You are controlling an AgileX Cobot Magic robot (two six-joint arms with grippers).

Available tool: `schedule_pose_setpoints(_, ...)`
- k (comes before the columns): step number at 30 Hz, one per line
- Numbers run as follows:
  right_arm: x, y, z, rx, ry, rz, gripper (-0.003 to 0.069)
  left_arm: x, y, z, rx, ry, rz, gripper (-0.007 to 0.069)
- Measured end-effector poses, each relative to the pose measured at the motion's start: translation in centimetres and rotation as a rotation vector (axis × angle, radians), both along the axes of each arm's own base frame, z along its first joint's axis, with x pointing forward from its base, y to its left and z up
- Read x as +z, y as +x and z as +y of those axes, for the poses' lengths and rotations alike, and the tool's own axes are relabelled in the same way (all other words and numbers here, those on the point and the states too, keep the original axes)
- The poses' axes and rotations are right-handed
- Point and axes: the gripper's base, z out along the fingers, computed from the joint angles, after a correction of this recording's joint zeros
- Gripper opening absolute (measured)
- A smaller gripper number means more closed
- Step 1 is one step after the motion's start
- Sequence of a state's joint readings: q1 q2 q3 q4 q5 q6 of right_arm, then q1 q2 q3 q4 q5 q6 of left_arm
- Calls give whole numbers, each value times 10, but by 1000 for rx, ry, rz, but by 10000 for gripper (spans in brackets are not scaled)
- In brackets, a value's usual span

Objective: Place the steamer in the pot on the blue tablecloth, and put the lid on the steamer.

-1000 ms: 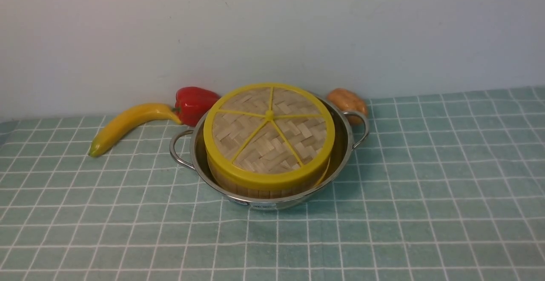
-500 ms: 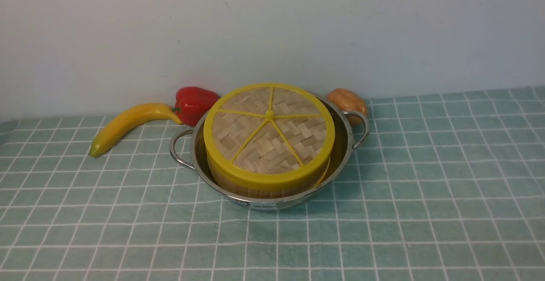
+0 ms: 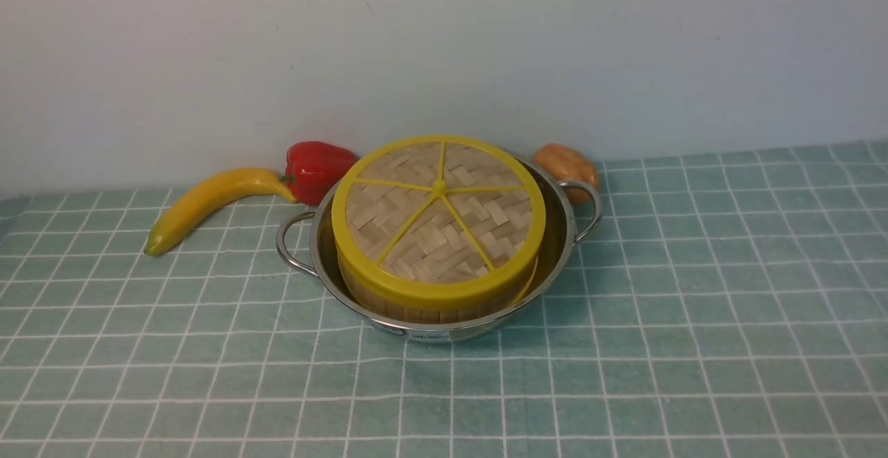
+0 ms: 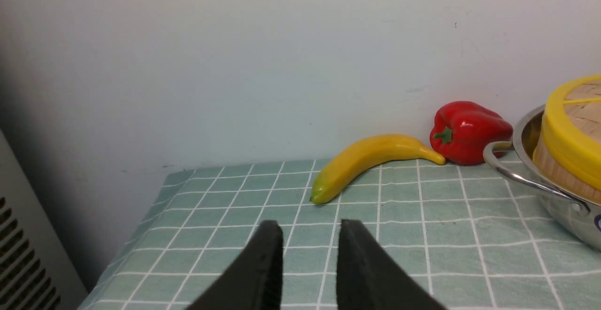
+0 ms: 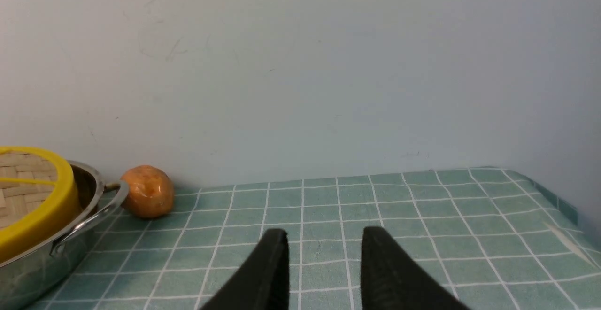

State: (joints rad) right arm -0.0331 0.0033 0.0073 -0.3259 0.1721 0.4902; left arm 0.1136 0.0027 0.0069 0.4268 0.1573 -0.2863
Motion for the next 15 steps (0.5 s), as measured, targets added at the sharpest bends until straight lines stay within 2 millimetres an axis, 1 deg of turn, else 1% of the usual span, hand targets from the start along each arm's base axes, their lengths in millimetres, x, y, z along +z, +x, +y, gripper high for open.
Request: schedule_pose_setpoints(15, 0, 0, 0, 0, 0, 0, 240, 0, 0, 0, 0, 0, 0, 214)
